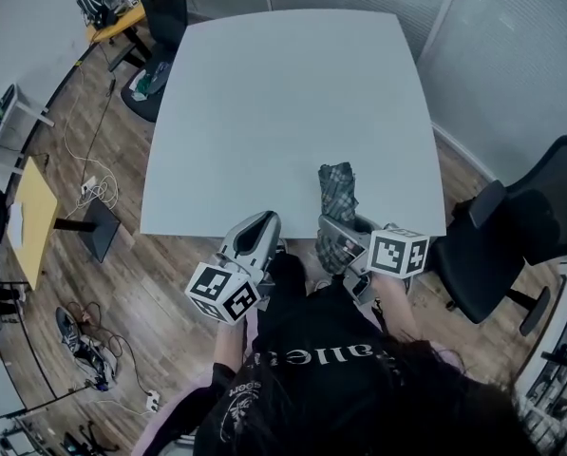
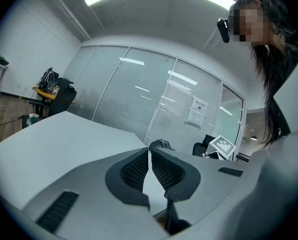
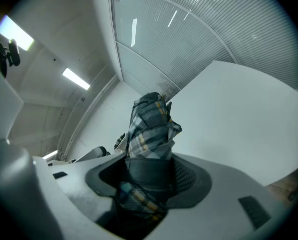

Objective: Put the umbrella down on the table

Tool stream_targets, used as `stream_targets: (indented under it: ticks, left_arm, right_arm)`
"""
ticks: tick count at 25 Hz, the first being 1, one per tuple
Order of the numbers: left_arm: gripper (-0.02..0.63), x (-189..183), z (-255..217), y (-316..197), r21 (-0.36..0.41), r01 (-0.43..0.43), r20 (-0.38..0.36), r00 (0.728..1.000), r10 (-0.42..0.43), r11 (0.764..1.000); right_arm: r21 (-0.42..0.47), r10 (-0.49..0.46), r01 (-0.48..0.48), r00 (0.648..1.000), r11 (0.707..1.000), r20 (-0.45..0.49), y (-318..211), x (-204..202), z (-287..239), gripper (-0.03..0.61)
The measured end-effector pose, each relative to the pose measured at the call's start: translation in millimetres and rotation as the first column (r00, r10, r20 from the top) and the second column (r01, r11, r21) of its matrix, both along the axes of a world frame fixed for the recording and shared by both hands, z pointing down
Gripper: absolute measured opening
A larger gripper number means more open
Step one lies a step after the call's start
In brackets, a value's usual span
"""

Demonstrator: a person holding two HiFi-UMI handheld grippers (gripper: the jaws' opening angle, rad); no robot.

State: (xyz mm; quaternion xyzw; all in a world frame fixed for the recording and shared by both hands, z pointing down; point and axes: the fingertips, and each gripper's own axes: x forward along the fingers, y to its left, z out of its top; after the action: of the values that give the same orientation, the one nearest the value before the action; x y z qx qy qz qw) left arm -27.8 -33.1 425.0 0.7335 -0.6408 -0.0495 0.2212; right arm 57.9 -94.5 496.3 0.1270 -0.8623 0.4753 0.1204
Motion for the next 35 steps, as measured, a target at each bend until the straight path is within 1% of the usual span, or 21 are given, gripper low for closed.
stream_targets:
  ticks: [6,11,16,20,27,32,35]
  left_arm:
    - [0.026,-51.3,-3.6,-28.6,0.001,-0.029,0.01,1.0,0.029,1.0]
    - [0.026,-93.8,-6.6,-46.5,0.005,-0.044,0.004,0.999,0.044,0.999]
    - [0.026,-132.8,0.2,-60.5,-0.013,-0.069,0.029,0.997,0.069,0.998]
    - [0.026,-169.4,7.8,-70.7,-0.027,-0.072,0.01,0.997,0.072,0.997]
    - [0.026,-212.9,18.4,-82.2,-0.04,-0.09,-0.009,0.996,0.09,0.995]
    - [0.026,-231.1,27.7,-87.8,-0.052,-0.106,-0.025,0.994,0.105,0.993]
    - [0.026,-237.5,33.2,-90.9,-0.055,-0.119,-0.03,0.993,0.118,0.991]
  right_arm:
    - [0.004,0.031,-0.031,0.999,1.0,-0.023,-29.4,-46.0,0.5,0.242]
    - [0.021,0.056,-0.055,0.997,0.998,-0.052,-54.0,-81.5,0.5,0.242]
    - [0.077,0.069,-0.059,0.989,0.995,-0.13,-89.6,-116.8,13.3,0.242]
    - [0.127,0.058,-0.031,0.976,0.991,-0.211,-124.3,-153.4,29.8,0.242]
    - [0.226,0.021,0.071,0.925,0.971,-0.379,-185.0,-208.8,65.8,0.242]
    - [0.263,0.007,0.138,0.874,0.955,-0.486,-228.6,-239.4,97.5,0.242]
    - [0.268,0.005,0.169,0.838,0.948,-0.546,-253.8,-251.5,122.5,0.242]
